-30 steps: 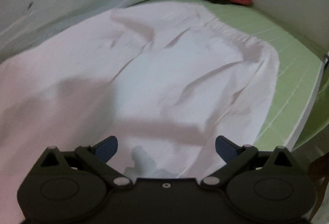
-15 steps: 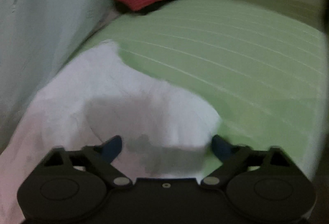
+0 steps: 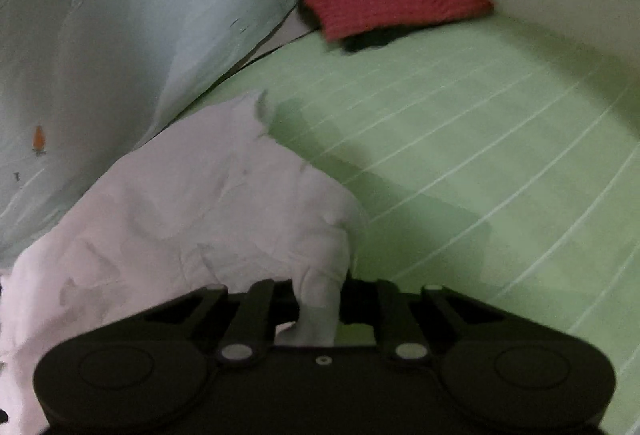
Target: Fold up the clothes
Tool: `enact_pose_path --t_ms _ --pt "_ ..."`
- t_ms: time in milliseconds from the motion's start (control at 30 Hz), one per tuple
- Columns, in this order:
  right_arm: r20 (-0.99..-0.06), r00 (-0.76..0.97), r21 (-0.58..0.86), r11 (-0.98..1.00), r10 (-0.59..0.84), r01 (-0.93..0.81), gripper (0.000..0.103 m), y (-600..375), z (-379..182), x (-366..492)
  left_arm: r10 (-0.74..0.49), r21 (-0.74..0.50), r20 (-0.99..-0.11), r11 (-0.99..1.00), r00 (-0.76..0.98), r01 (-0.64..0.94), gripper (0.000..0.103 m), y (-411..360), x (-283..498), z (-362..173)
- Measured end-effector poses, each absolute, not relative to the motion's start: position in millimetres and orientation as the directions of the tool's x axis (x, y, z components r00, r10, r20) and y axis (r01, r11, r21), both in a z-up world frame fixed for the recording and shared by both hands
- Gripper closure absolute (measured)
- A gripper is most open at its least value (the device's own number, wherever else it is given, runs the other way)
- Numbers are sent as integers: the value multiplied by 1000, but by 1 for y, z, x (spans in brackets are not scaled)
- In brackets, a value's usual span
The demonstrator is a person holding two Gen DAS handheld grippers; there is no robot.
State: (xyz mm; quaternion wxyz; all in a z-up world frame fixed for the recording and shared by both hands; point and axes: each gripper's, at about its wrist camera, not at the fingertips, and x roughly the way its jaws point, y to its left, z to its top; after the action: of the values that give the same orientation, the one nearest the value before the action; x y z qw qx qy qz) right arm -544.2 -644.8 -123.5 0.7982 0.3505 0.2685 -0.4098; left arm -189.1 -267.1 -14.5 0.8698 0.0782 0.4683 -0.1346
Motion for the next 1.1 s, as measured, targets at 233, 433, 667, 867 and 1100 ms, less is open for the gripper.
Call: enact_pose_path --t_ms 233,433,667,867,1100 --pt "-714 429 229 394 -554 890 92 -680 -122 -600 -132 13 -859 960 495 279 18 -287 -195 -20" --pt "-738 308 164 283 -600 945 90 -700 -125 -649 -153 30 -844 944 514 329 18 -306 -191 -8" --pt "-750 188 69 207 -634 976 47 -705 -117 -644 -102 92 -849 937 519 336 18 -298 -184 -8" --pt "-648 101 -52 176 -755 983 14 -684 -93 -609 -67 117 -838 947 541 299 18 -267 -168 -3" --pt "-652 242 30 295 -718 955 8 -686 -91 -528 -54 120 -818 958 573 262 18 -229 -101 -13"
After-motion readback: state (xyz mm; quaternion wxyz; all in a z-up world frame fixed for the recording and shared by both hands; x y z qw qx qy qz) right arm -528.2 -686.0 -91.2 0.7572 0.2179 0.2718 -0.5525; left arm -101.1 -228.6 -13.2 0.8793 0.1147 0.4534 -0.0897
